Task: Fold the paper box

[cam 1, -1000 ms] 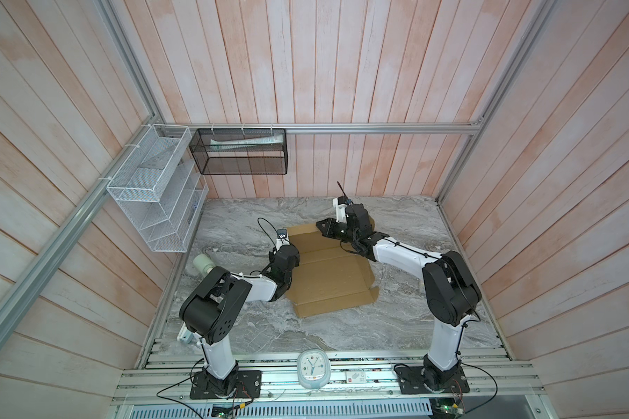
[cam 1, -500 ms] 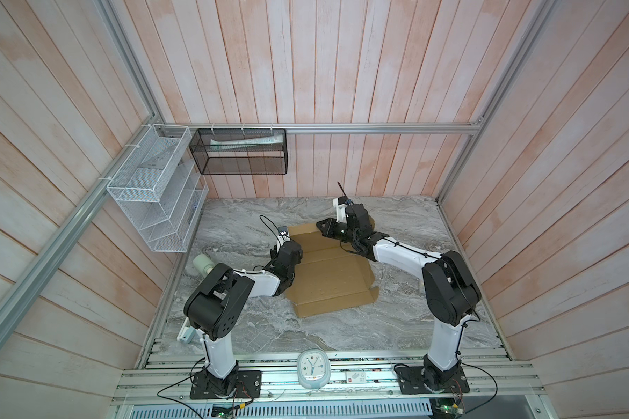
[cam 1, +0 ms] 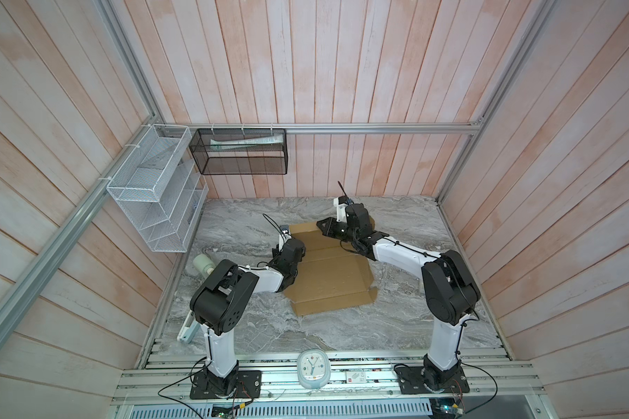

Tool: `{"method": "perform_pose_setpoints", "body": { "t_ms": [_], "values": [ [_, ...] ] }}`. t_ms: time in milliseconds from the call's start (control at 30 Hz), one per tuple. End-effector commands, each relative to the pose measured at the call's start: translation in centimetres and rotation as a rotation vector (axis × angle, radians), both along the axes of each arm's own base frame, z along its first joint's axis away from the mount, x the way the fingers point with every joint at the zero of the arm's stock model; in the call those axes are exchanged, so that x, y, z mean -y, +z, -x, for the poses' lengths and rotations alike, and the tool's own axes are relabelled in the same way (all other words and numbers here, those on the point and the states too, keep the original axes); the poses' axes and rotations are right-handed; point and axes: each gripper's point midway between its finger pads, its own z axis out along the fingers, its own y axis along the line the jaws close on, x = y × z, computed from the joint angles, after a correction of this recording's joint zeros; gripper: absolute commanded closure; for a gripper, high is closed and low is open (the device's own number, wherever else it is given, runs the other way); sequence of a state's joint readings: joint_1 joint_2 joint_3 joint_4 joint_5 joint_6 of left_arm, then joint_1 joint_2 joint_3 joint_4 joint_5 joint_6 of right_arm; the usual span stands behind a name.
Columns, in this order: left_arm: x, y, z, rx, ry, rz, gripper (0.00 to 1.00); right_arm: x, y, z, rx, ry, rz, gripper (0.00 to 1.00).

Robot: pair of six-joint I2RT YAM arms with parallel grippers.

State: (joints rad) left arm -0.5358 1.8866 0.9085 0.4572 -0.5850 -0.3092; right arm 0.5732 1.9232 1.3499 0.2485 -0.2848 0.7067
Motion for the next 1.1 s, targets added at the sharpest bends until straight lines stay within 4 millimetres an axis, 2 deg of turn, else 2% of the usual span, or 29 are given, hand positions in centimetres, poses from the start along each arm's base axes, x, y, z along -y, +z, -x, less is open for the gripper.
{"method": "perform_pose_setpoints", "body": {
  "t_ms": [0,167,400,567,767,1067],
  "values": [
    [-0.8,-1.0,-0.1,-0.023,0.038,-0.028,0.75,0.2,-2.1,-0.3,-0.056,-0.013,0.034,0.88],
    [-1.0,-1.2,0.0,-0.026,0.044,-0.038,0.86,0.4,-2.2,-0.4,-0.06,-0.018,0.034,0.89],
    [-1.1,-1.1,0.0,-0.021,0.047,-0.046,0.95,0.4,-2.5,-0.4,-0.068,-0.018,0.031,0.89],
    [-1.1,-1.0,0.0,-0.018,0.046,-0.047,0.95,0.4,-2.5,-0.4,-0.071,-0.018,0.03,0.89],
    [-1.1,-0.7,0.6,-0.001,0.031,-0.017,0.78,0.4,-2.5,-0.4,-0.071,-0.018,0.029,0.89],
    [-1.3,1.6,1.6,0.095,0.014,0.063,0.67,0.5,-2.6,-0.4,-0.075,-0.023,0.029,0.89]
  ]
}}
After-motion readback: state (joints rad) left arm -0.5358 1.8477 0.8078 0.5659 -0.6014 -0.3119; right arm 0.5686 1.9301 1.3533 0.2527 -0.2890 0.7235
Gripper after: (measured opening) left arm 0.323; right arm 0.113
